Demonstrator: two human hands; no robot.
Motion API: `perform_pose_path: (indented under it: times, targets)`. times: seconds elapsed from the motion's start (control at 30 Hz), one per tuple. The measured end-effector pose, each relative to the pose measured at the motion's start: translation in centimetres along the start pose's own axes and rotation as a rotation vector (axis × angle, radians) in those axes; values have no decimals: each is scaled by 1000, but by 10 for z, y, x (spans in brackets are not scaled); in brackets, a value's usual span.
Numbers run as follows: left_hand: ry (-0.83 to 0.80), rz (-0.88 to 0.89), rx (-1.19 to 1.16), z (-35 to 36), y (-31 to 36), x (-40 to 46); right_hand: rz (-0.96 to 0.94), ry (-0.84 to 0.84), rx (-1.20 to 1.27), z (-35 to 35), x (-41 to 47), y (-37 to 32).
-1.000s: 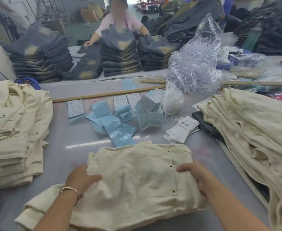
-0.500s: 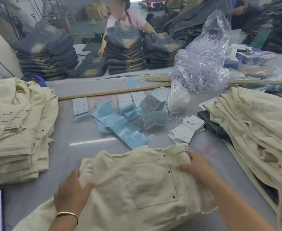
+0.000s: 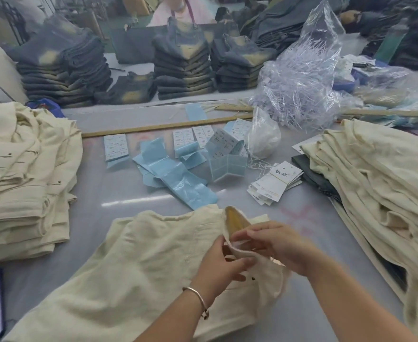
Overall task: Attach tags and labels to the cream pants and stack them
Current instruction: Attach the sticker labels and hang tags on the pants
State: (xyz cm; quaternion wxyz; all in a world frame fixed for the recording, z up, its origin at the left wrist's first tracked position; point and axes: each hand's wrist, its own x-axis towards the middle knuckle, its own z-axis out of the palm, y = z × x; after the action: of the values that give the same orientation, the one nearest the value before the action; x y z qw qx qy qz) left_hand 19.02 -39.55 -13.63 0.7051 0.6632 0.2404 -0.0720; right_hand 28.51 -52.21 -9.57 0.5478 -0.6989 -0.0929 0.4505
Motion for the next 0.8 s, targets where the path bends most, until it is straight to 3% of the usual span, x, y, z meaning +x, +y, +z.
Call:
perform_pose_path:
  times: [0.07, 0.13, 0.17, 0.27, 0.33, 0.4, 0.47, 0.6, 0.7, 0.8]
  targets:
    - [127, 6, -14, 5, 2, 5, -87, 23, -64, -15, -8, 4]
    - [162, -27, -113, 9, 9, 12, -212, 260, -306, -25, -11, 13]
    - [137, -46, -160, 10, 12, 16, -232, 273, -340, -26, -13, 16]
    - [5, -92, -136, 18, 16, 21, -209, 45, -250, -24, -17, 34]
    - [119, 29, 140, 23, 10, 23, -197, -73, -144, -26, -21, 45]
    - [242, 186, 259, 28, 4, 23, -143, -98, -64, -32, -23, 52]
    - [294, 211, 259, 29, -1, 23, -99, 30, -107, -39, -21, 59]
    - [372, 115, 211, 33, -12, 26, -125, 396, -480, -34, -4, 69]
    - [393, 46, 106, 35, -19, 25, -157, 458, -550, -25, 5, 74]
    - [381, 26, -102, 35, -20, 25, -143, 464, -442, -23, 11, 76]
